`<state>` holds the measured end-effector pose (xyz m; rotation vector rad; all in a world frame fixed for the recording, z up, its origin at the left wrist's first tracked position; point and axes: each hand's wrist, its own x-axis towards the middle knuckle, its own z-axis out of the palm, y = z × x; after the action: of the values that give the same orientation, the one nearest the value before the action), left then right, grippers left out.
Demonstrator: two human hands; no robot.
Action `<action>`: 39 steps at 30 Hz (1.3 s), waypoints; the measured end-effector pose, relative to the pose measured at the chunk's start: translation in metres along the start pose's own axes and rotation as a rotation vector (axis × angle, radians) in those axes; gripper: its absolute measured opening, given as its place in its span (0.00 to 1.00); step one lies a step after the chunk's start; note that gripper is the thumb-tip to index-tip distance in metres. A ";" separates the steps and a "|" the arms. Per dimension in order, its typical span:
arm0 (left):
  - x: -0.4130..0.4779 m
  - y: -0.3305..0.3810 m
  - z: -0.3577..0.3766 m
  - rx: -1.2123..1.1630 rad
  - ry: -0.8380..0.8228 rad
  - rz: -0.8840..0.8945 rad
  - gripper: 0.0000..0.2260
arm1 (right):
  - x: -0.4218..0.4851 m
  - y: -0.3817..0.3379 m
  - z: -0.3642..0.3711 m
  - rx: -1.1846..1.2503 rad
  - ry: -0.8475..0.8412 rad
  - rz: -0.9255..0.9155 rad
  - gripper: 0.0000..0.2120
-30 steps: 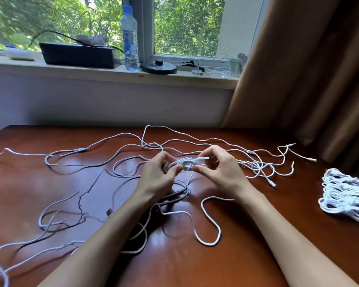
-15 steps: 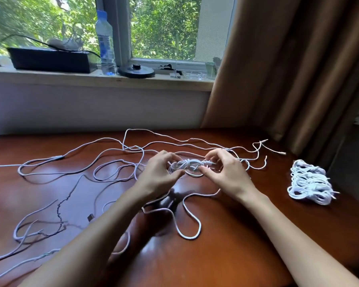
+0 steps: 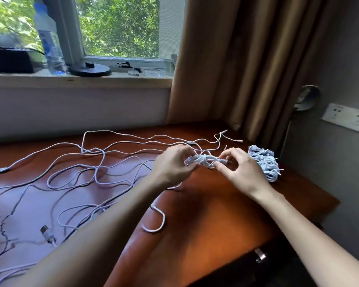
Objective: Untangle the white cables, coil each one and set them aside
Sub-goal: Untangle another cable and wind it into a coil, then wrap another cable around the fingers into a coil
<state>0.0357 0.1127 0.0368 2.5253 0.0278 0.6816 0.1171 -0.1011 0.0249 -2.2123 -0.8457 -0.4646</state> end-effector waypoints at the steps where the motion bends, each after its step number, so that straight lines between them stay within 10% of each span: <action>1: 0.002 0.006 0.005 -0.003 -0.004 0.015 0.09 | -0.003 0.006 -0.005 -0.008 0.007 0.014 0.10; 39: 0.016 0.075 0.126 -0.085 -0.131 0.148 0.16 | -0.062 0.104 -0.060 -0.197 0.126 0.150 0.13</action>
<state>0.1013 -0.0103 -0.0119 2.5022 -0.2315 0.5595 0.1397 -0.2266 -0.0190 -2.3764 -0.5841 -0.6290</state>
